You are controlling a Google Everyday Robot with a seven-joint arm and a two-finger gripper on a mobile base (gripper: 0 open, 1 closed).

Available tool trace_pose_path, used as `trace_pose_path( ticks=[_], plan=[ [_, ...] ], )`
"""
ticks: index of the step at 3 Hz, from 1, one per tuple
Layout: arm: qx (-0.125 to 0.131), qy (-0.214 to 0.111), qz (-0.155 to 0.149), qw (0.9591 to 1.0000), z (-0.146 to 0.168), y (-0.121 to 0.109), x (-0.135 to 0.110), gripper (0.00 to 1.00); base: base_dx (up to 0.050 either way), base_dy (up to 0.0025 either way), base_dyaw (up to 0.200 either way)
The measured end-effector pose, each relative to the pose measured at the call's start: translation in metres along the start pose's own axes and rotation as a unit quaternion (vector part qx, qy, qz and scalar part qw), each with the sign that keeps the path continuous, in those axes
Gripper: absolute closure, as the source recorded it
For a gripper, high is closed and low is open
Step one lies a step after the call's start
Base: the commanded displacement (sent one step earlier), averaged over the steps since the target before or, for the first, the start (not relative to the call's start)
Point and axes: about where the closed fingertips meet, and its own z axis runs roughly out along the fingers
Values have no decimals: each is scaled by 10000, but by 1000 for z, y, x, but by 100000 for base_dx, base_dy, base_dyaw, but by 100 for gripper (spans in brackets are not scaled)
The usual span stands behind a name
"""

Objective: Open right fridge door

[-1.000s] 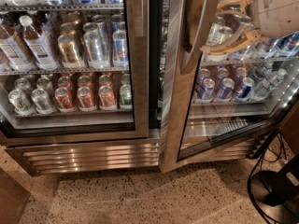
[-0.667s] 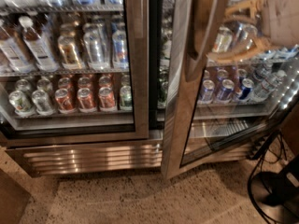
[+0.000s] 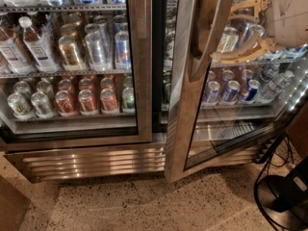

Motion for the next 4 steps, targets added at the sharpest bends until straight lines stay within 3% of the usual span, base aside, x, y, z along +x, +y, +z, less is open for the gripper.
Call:
trace_pose_path(
  ticks=[1,2,3,4],
  plan=[
    [-55,286,532,9982,-49,31,9,11,0,0,0],
    [-7,613,1273,9900,-111,77,-21,0,0,0,0],
    [129,1530,2582,9538,-171,146,-67,0,0,0,0],
    [248,1948,3091,9305,-197,187,-87,0,0,0,0]
  ],
)
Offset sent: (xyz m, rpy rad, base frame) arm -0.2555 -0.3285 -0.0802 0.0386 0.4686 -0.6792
